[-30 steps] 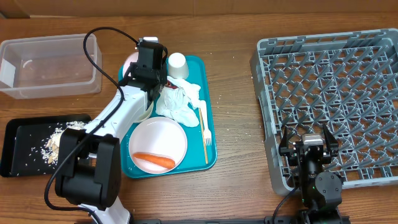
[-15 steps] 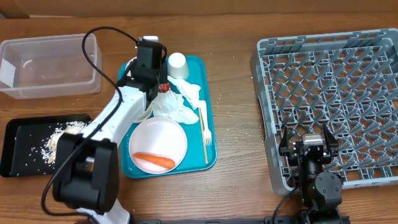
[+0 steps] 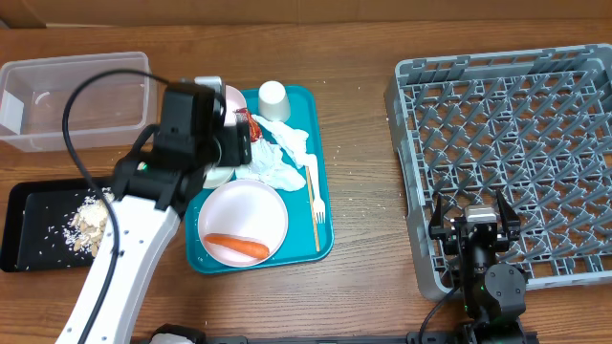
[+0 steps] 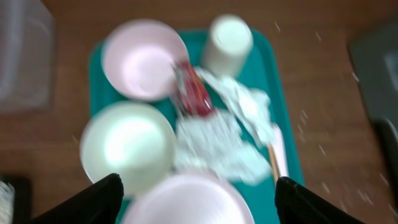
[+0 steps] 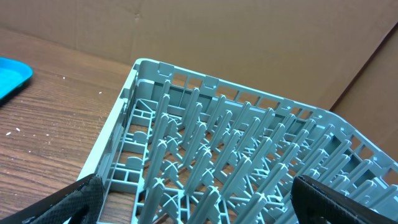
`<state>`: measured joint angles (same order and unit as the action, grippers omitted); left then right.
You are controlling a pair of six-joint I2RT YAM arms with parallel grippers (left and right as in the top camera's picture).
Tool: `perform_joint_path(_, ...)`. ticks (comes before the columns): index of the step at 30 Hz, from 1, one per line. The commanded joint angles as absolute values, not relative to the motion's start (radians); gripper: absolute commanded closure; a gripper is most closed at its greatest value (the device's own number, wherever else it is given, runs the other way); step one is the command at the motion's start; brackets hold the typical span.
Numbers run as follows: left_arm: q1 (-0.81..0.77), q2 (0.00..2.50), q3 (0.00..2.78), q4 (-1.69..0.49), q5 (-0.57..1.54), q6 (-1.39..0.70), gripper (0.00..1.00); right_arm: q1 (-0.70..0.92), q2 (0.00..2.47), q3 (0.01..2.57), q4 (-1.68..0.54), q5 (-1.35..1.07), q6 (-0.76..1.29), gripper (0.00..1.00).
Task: Sort waste into correct bins and load items into the dishwasher rack
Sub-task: 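Move the left gripper down to the carrot on the white plate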
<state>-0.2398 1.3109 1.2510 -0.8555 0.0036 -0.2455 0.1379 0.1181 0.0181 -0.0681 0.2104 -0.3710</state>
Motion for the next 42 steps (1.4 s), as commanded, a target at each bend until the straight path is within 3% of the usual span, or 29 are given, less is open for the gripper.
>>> perform_joint_path(1,-0.237,1.301,1.261,-0.954,0.266,-0.253,0.19,0.135,0.118,0.009,-0.062,0.216,-0.37,0.0)
perform_joint_path(6,-0.247,1.332,1.238,-1.105,0.394,-0.27,0.2,0.135,0.118,0.009,-0.062,0.216,-0.371,0.0)
perform_joint_path(12,-0.275,1.372,1.182,-1.156,0.394,-0.552,0.35,0.135,0.118,0.009,-0.062,0.216,-0.371,0.0)
perform_joint_path(13,-0.276,1.375,1.178,-1.161,0.394,-0.611,0.21,0.135,0.118,0.009,-0.062,0.216,-0.371,0.0)
perform_joint_path(14,-0.276,1.378,1.177,-1.171,0.394,-0.668,0.0,0.135,0.118,0.009,-0.062,0.216,-0.37,0.0)
perform_joint_path(18,-0.275,1.383,1.177,-1.161,0.513,-0.745,0.0,0.135,0.118,0.009,-0.062,0.216,-0.371,0.0)
perform_joint_path(22,-0.275,1.383,1.177,-1.156,0.455,-0.796,0.0,0.135,0.118,0.009,-0.062,0.216,-0.371,0.0)
perform_joint_path(30,-0.276,1.383,1.132,-1.358,0.136,-1.372,0.0,0.135,0.118,0.009,-0.062,0.216,-0.37,0.0)
perform_joint_path(42,-0.276,1.386,0.865,-0.994,0.134,-1.509,0.0,0.135,0.118,0.009,-0.062,0.216,-0.371,0.0)
